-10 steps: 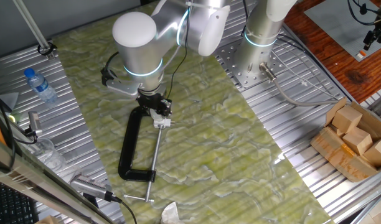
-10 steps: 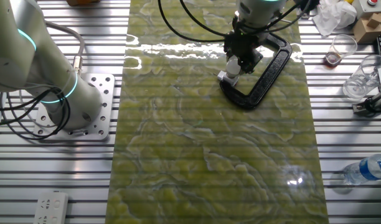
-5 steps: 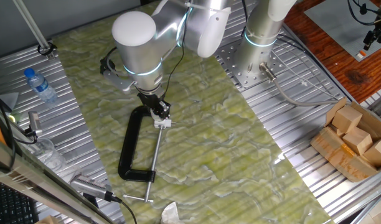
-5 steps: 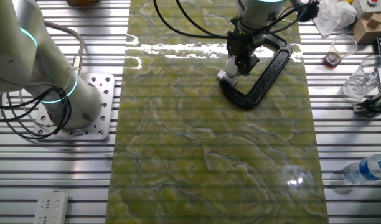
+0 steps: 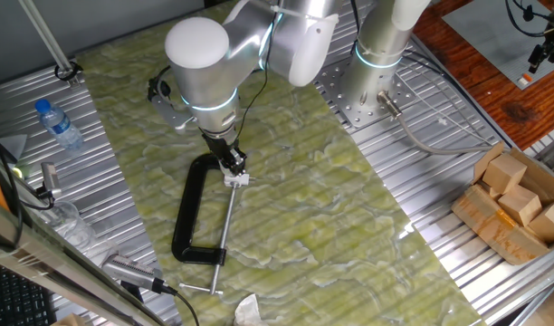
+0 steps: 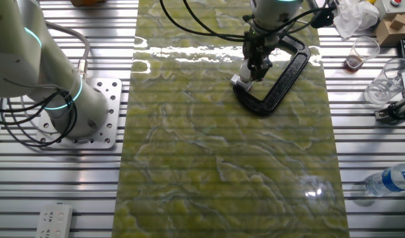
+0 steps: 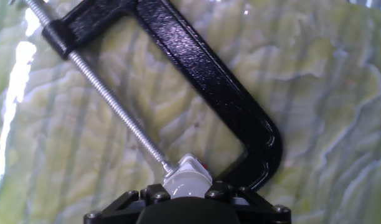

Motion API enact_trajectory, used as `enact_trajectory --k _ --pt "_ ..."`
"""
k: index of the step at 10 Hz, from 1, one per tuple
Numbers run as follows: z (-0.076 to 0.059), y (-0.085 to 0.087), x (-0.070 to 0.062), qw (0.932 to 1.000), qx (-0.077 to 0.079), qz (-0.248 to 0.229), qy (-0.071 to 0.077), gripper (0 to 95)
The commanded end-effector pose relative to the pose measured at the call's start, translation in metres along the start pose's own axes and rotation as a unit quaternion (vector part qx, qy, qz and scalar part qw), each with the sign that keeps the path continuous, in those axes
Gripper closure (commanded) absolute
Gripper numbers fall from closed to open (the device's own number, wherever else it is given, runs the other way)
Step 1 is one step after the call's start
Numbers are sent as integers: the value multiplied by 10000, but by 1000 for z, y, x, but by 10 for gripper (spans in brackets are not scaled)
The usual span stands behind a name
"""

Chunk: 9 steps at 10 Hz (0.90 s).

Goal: Install the light bulb by rotating it

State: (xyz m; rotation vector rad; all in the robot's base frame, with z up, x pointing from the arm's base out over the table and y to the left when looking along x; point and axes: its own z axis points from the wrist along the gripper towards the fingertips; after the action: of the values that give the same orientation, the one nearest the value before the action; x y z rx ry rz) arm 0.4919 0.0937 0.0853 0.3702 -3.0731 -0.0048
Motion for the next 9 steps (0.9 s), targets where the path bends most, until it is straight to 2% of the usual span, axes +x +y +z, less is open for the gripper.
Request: enact_trajectory --k 1,3,4,5,6,7,8,9 --pt "-1 0 1 9992 -59 -393 3 190" --pt "-1 0 1 9938 -57 -1113 18 190" --pt "-2 0 1 9729 -82 -2313 -6 190" --pt "-3 0 1 9430 -94 -3325 -68 190" --pt "-4 0 1 9218 -124 -3873 -83 190" --pt "-4 0 1 9068 -110 -4214 -78 190" --pt "-4 0 1 8796 -80 -4755 -109 190" --pt "-4 0 1 8585 -59 -5126 -130 190"
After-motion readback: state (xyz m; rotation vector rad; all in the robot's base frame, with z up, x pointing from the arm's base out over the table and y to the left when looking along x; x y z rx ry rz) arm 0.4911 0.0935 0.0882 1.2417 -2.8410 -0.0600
